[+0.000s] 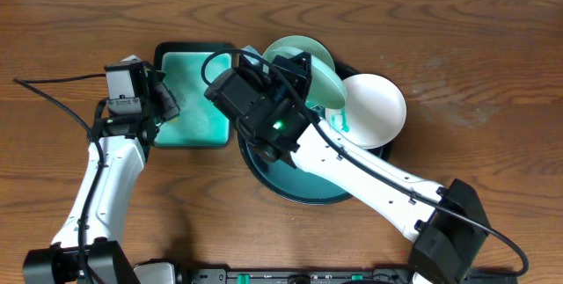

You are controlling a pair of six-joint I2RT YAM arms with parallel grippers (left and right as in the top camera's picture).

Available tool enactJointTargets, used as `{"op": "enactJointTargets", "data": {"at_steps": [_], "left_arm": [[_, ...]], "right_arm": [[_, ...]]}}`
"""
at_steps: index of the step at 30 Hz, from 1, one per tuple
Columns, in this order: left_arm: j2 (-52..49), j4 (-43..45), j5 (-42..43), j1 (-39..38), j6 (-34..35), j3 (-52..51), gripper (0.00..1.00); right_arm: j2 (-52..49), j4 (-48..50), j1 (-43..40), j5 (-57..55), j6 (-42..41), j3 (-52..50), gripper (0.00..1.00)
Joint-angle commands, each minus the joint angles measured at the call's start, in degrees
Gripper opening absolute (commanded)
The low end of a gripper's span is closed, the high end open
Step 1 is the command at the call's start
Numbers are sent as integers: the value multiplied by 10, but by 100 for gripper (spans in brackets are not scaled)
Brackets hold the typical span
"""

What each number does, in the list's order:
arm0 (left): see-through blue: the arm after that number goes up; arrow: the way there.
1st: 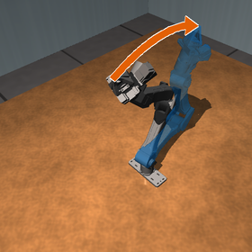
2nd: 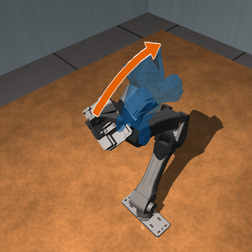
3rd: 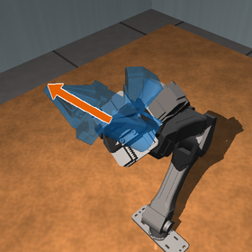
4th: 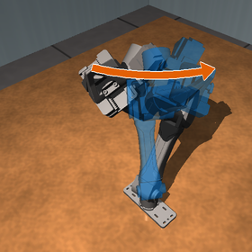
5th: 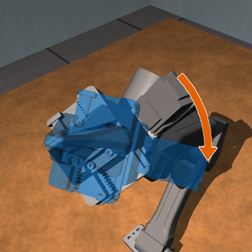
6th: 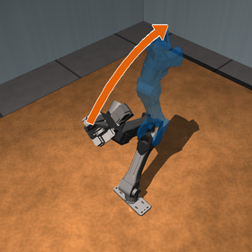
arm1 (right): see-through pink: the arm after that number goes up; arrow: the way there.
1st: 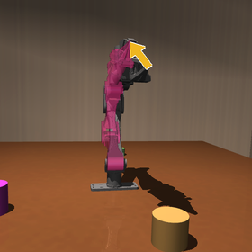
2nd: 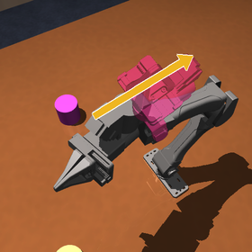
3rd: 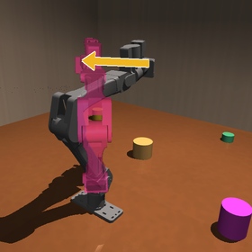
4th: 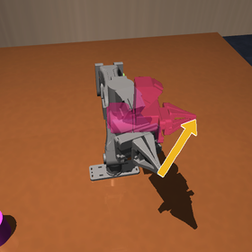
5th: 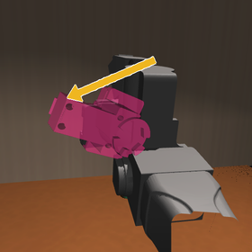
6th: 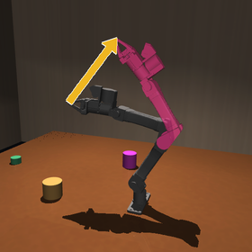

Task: Clean dirty plates on tray and stack at the side
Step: 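Lift the mint plate off the tray with the right gripper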

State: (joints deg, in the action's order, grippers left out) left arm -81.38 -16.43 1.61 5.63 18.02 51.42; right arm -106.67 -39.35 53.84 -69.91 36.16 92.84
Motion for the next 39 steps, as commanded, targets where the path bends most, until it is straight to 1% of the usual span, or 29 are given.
{"op": "enactJointTargets", "data": {"at_steps": [1, 30, 32, 36, 38, 39], "left_arm": [[-2, 2, 6, 2, 2, 1, 7], [-2, 1, 6, 2, 3, 1, 7], [-2, 2, 6, 2, 3, 1, 7], [-2, -1, 6, 2, 3, 1, 7], [-2, -5, 6, 2, 3, 1, 7], [-2, -7, 9, 2, 3, 1, 7]], "right_arm": [[-5, 2, 5, -33, 21, 11, 1], [-5, 2, 5, -26, 17, 11, 1], [-5, -12, 5, 19, -15, 11, 1], [-5, -66, 1, 170, -43, 11, 1], [-5, -66, -2, 177, -44, 11, 1], [-5, -60, -3, 155, -40, 11, 1]]}}
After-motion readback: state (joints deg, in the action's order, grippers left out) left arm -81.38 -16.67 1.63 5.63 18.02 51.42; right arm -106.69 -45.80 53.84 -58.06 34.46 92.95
